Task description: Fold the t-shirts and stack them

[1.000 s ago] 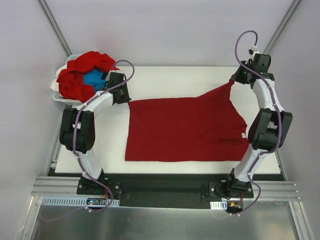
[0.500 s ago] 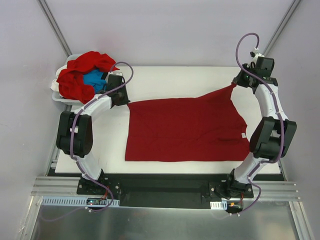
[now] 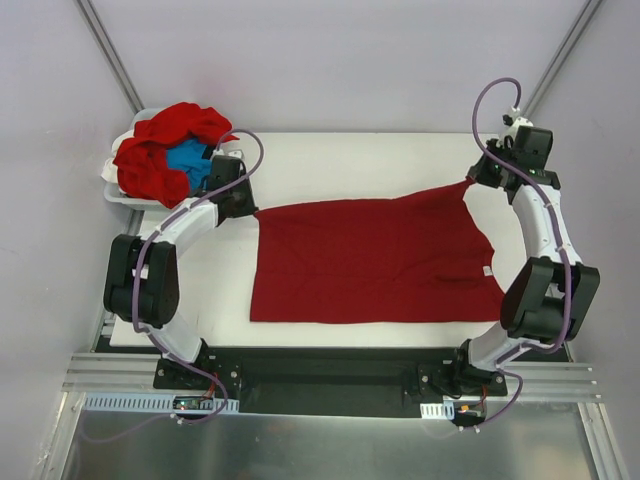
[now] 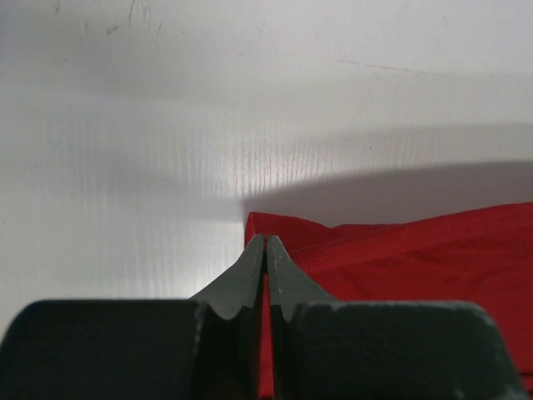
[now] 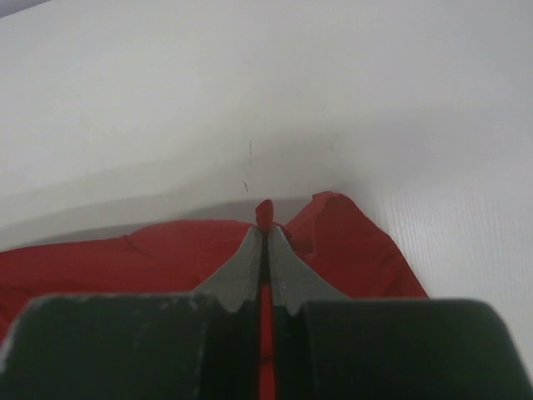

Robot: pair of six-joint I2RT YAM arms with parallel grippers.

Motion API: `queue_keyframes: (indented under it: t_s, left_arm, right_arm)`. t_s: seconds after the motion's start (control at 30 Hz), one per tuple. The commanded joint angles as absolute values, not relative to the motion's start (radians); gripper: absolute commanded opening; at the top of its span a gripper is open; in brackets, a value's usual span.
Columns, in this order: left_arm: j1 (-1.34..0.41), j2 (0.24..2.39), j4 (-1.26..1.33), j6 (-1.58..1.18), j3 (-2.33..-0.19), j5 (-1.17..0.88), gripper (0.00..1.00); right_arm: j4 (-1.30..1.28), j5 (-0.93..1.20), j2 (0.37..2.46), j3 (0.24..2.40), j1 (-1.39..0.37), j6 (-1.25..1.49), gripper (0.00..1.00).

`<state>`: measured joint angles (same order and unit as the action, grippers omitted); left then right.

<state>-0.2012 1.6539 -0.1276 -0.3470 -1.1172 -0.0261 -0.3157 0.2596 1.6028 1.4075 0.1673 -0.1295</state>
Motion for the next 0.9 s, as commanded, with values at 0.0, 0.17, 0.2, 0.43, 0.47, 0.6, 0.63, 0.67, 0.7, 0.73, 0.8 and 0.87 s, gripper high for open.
queue_keyframes:
  t_s: [0.0, 0.17, 0.2, 0.43, 0.47, 0.6, 0.63, 0.67, 0.7, 0.73, 0.8, 0.87]
  left_arm:
    - [-0.195, 1.585, -0.077, -0.339, -1.063, -0.054, 0.0]
    - [-0.195, 1.529, -0.057, -0.345, -1.008, -0.049, 0.0]
    - [-0.196, 1.522, -0.054, -0.341, -0.993, -0.051, 0.0]
    - [-0.196, 1.453, -0.049, -0.348, -0.911, -0.043, 0.0]
    - [-0.196, 1.447, -0.048, -0.35, -0.902, -0.046, 0.0]
    - [-0.207, 1.428, -0.041, -0.347, -0.865, -0.049, 0.0]
    - [-0.215, 1.424, -0.041, -0.347, -0.861, -0.048, 0.0]
    - [-0.219, 1.417, -0.043, -0.347, -0.848, -0.041, 0.0]
    - [-0.222, 1.41, -0.041, -0.348, -0.842, -0.038, 0.0]
    - [-0.229, 1.407, -0.041, -0.35, -0.836, -0.038, 0.0]
    - [-0.235, 1.399, -0.04, -0.356, -0.822, -0.04, 0.0]
    - [-0.245, 1.397, -0.041, -0.354, -0.815, -0.037, 0.0]
  right_arm:
    - [-0.293, 0.224, 1.49, 1.358, 0.186, -0.166, 0.01]
    - [-0.299, 0.204, 1.415, 1.295, 0.199, -0.161, 0.01]
    - [-0.301, 0.201, 1.407, 1.273, 0.199, -0.16, 0.01]
    - [-0.314, 0.152, 1.322, 1.177, 0.206, -0.149, 0.01]
    - [-0.311, 0.146, 1.312, 1.166, 0.206, -0.149, 0.01]
    - [-0.353, 0.101, 1.282, 1.146, 0.209, -0.16, 0.01]
    - [-0.363, 0.092, 1.273, 1.143, 0.21, -0.158, 0.01]
    - [-0.382, 0.068, 1.266, 1.129, 0.212, -0.156, 0.01]
    - [-0.385, 0.055, 1.256, 1.117, 0.213, -0.144, 0.01]
    - [-0.385, 0.049, 1.244, 1.103, 0.216, -0.141, 0.01]
    - [-0.391, 0.038, 1.213, 1.071, 0.224, -0.137, 0.01]
    - [-0.41, 0.015, 1.194, 1.054, 0.232, -0.137, 0.01]
